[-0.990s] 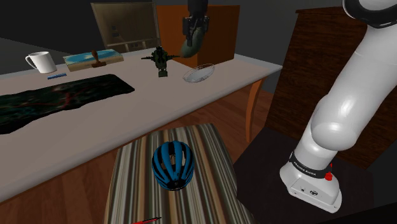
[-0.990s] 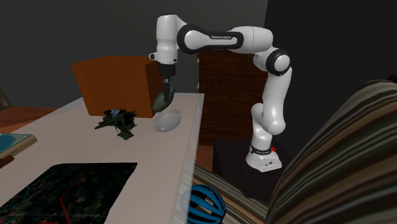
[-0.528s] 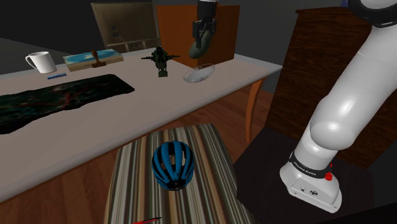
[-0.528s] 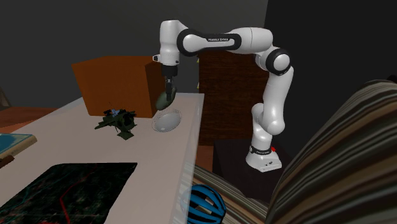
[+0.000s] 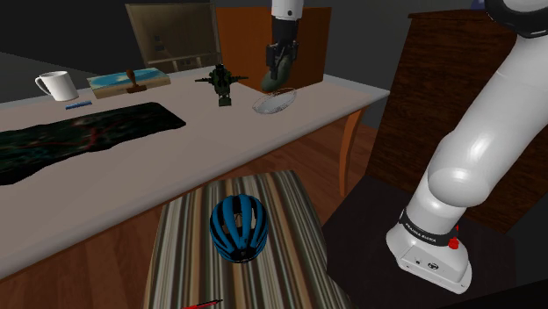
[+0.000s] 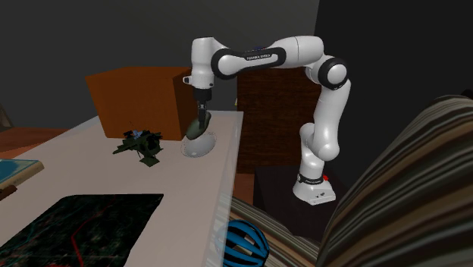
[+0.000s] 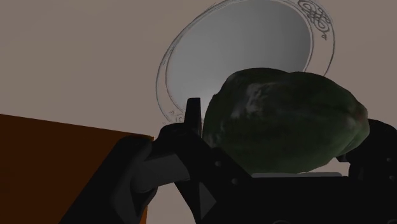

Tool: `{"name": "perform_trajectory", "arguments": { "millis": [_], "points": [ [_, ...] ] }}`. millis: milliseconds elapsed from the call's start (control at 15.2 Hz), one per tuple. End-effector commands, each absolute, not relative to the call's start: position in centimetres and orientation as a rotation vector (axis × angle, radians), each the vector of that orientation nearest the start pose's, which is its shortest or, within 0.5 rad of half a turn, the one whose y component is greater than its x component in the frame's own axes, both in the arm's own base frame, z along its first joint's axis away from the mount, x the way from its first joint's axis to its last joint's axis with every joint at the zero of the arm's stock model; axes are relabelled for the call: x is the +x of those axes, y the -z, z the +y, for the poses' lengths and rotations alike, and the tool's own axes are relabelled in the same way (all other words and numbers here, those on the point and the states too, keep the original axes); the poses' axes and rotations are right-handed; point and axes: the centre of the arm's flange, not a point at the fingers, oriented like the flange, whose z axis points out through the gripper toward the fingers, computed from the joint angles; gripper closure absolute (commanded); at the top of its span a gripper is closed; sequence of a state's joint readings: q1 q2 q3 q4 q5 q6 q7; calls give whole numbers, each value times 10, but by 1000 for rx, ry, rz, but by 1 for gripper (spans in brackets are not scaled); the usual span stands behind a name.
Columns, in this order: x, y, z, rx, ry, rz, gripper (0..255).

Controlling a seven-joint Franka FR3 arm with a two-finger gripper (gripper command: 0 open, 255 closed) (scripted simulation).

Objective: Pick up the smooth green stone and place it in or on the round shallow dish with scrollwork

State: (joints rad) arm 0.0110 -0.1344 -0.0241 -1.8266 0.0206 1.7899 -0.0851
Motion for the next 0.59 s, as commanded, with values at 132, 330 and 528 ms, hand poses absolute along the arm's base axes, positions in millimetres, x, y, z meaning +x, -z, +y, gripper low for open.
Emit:
{"name": "perform_trajectory", "arguments": {
  "millis": [132,330,528],
  "points": [
    [528,-576,-5,-3117,156,-107,255],
    [528,-576,-5,-3117,156,-107,255],
    [528,-576,-5,-3117,156,-107,255]
  ]
}}
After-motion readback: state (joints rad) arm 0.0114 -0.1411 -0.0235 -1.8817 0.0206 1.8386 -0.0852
